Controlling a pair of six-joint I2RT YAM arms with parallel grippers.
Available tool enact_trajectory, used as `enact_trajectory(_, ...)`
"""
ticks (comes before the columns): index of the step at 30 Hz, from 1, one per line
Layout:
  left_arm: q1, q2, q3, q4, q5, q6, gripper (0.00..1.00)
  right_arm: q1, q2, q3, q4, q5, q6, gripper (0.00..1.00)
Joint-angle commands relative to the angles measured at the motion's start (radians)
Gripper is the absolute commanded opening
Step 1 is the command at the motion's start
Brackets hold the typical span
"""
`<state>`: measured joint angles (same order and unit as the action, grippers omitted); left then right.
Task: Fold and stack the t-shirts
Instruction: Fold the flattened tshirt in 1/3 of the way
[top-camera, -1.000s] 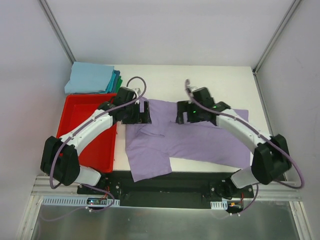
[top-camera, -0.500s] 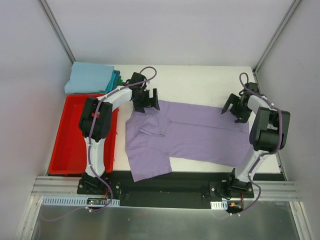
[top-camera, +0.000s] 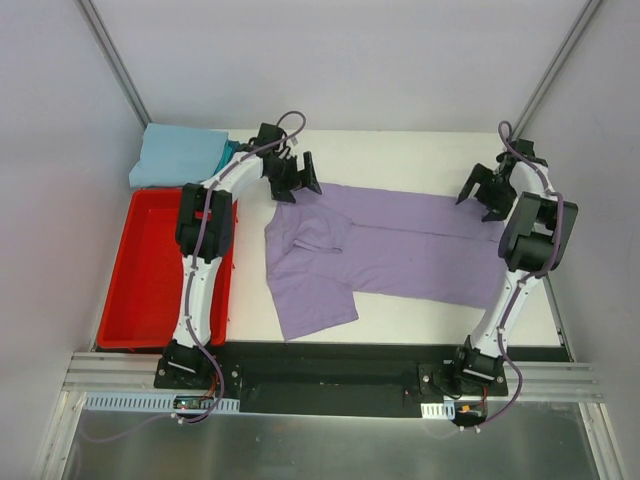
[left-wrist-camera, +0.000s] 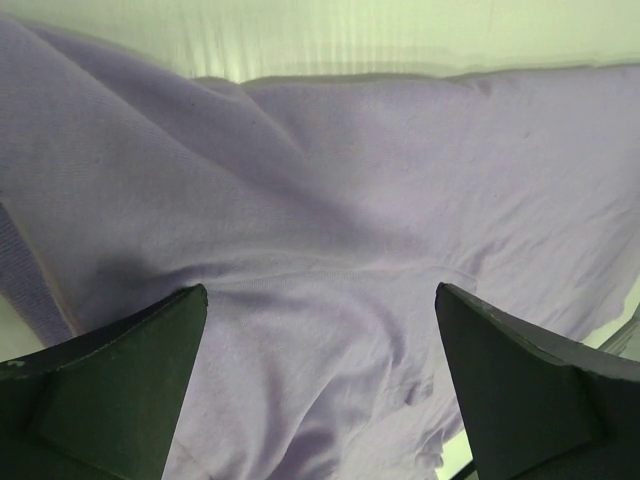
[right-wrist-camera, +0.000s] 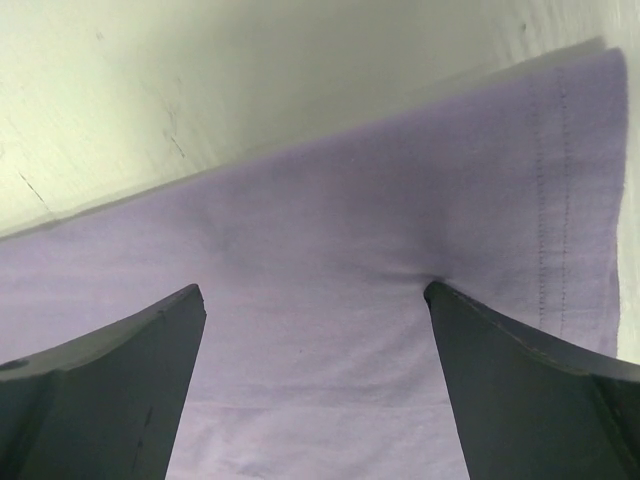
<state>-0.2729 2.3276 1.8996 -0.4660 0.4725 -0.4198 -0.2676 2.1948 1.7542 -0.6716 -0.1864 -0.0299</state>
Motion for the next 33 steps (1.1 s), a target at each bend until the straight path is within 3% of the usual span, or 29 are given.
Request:
enact_trajectory(1, 0.044, 0.163, 0.174, -0.101, -0.037, 0.026, 0.99, -0.013, 0.075, 0.085, -0.045, -0.013, -0.065, 0.96)
enact_trajectory(8, 0.058, 0.196, 0.398, -0.141, -0.035, 0.052, 0.99, -0.009, 0.030, 0.191, -0.063, 0.008, -0.070, 0.96)
enact_trajectory(11, 0.048, 0.097, 0.380, -0.143, 0.018, 0.111, 0.99, 0.001, -0.114, 0.147, -0.059, 0.091, -0.021, 0.96)
enact_trajectory(13, 0.026, -0.035, 0.310, -0.141, -0.006, 0.157, 0.99, 0.013, -0.273, 0.029, 0.009, 0.152, 0.013, 0.96)
enact_trajectory(18, -0.063, -0.389, -0.029, -0.113, -0.191, 0.164, 0.99, 0.024, -0.799, -0.452, 0.236, 0.379, 0.220, 0.96)
enact_trajectory(20, -0.112, -0.540, -0.268, -0.059, -0.309, 0.136, 0.99, 0.018, -1.014, -0.679, 0.334, 0.435, 0.318, 0.96)
enact_trajectory(23, -0.158, -0.762, -0.562, 0.001, -0.380, 0.022, 0.99, 0.004, -1.280, -0.992, 0.385, 0.550, 0.653, 0.96)
enact_trajectory(24, -0.170, -0.837, -0.650, 0.018, -0.399, -0.022, 0.99, -0.002, -1.370, -1.074, 0.458, 0.521, 0.641, 0.96)
enact_trajectory(26, -0.221, -0.963, -0.813, 0.032, -0.498, -0.097, 0.99, -0.002, -1.499, -1.183, 0.559, 0.379, 0.433, 0.96)
enact_trajectory(30, -0.320, -1.145, -1.074, 0.032, -0.517, -0.212, 0.99, -0.002, -1.622, -1.236, 0.346, 0.288, 0.401, 0.96)
enact_trajectory(33, -0.400, -1.226, -1.206, 0.032, -0.497, -0.316, 0.99, -0.001, -1.670, -1.260, 0.227, 0.304, 0.377, 0.96)
